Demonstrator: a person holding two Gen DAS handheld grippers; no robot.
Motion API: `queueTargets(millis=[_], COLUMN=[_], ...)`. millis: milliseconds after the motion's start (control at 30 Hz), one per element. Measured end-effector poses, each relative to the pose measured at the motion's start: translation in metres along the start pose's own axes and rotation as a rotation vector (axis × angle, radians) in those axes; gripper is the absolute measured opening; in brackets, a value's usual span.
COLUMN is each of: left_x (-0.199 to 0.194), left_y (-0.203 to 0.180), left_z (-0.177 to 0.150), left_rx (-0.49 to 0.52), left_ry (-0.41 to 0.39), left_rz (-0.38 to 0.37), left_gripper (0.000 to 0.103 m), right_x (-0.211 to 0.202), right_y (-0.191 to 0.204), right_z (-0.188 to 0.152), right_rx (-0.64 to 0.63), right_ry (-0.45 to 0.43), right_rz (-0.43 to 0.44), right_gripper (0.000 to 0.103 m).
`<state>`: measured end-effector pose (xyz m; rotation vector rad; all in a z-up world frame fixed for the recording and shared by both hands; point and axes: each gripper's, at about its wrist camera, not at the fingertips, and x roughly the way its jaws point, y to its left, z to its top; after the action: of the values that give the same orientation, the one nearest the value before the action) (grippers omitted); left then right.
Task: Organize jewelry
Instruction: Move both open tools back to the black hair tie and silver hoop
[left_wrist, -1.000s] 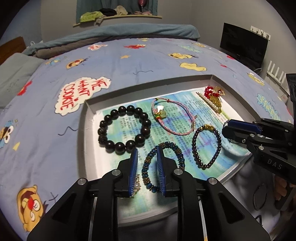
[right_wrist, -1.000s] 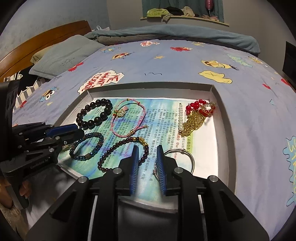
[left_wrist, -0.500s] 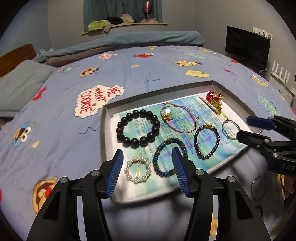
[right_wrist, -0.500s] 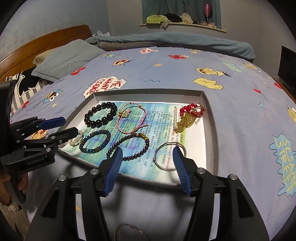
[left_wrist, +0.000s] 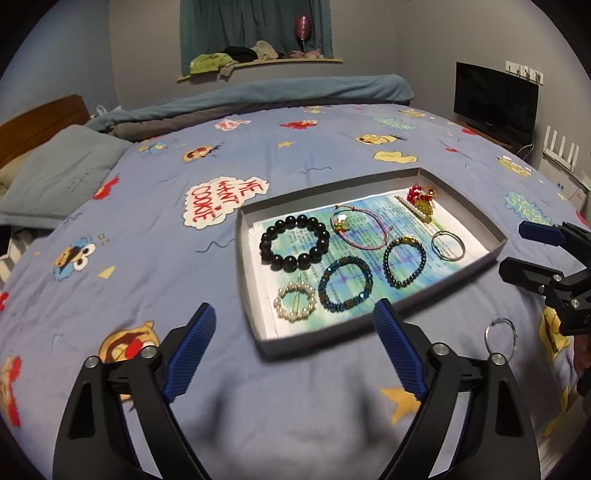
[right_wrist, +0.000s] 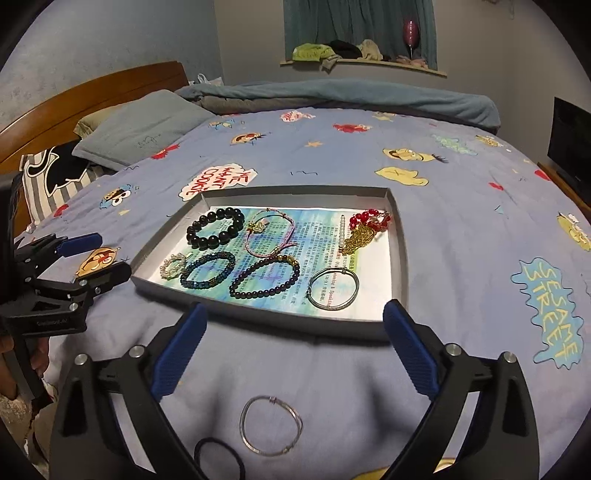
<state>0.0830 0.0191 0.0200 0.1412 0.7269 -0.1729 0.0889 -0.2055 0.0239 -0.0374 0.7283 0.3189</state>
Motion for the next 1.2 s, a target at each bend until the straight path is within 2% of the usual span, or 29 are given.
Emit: queueTargets(millis=[467, 600, 900, 1200], left_x=[-0.042, -0.043, -0.036, -0.027], left_y=[0.007, 0.002, -0.017, -0.060], left_z=[-0.034, -0.045, -0.071, -0.087], left_rx=[-0.055, -0.034, -0.013, 0.027], left_ry=[0.002, 0.018, 0.044, 0.068], left_rz=[0.002, 0.030, 0.025, -0.059], left_gripper=[0.095, 0.095, 0.095, 0.095], right_x=[-0.042, -0.049, -0.047, -0.041], right_y=[-0.001, -0.004, -0.019, -0.021], right_z=[-0.020, -0.030, -0.055, -0.069], right_rx=[-0.025, -0.028, -0.025, -0.014], right_ry=[-0.037, -0.036, 0.005, 0.036], right_rz=[-0.049, -0.066, -0.106, -0.092], right_gripper=[0.097, 0.097, 0.097, 0.097])
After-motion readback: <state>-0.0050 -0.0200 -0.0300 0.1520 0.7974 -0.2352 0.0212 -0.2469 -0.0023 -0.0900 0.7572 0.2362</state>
